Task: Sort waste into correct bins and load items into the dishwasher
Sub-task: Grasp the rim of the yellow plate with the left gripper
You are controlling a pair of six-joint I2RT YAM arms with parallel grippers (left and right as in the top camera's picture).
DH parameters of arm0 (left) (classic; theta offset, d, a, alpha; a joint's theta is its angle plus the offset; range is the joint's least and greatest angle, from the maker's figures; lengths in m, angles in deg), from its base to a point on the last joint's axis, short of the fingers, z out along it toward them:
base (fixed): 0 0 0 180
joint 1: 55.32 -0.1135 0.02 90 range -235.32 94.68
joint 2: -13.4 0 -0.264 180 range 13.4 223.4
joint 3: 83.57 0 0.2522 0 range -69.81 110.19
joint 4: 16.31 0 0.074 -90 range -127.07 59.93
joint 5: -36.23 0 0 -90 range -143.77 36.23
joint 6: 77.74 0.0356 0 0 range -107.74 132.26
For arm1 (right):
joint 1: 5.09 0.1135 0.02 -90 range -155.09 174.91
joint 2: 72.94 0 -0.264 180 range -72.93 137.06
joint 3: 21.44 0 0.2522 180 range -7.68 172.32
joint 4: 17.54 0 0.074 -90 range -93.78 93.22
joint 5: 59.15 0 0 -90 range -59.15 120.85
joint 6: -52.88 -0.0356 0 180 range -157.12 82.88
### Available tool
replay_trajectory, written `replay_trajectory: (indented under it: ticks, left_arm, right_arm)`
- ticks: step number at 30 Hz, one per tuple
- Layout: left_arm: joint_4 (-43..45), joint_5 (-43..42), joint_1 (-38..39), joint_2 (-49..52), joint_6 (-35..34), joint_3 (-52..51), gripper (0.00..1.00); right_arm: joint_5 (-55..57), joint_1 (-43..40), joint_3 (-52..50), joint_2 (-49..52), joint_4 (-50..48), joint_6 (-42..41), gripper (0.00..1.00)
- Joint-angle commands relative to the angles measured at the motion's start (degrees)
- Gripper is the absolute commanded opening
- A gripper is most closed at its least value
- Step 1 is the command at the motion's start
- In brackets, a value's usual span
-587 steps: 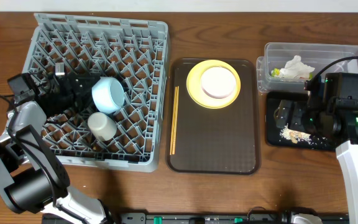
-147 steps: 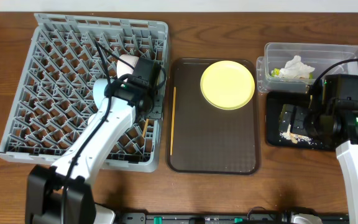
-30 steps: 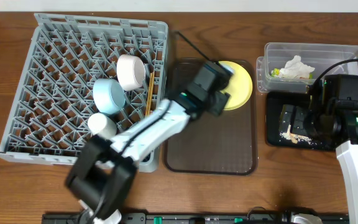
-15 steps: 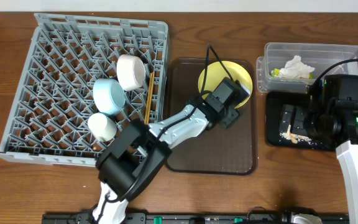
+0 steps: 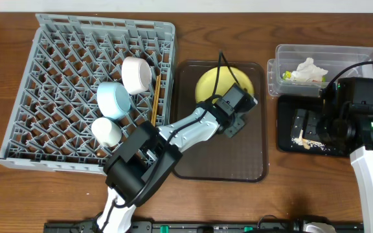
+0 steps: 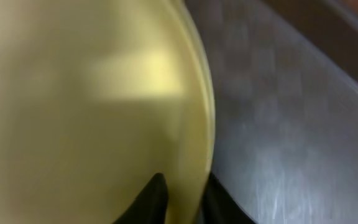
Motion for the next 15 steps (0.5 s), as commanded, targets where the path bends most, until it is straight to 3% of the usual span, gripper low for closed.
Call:
replay_trajectory:
  ticks: [1,6,15]
  left_arm:
    - [-5.3,-0.1,0.0,0.8,-0.1,-1.2,0.13]
    - [-9.3,-0.1,0.2,-2.1,-0.1,-1.2,0.06]
    - [-12.3,-0.1,0.0,-15.5,-1.3,-1.2,0.06]
  right_arm:
    - [0.3,-0.5,0.8,-0.5,0.1,0.5,0.99]
    - [0.3,-0.5,0.8,-0.5,0.1,0.5,0.99]
    - [0.3,-0.5,0.8,-0.5,0.3,0.5,0.99]
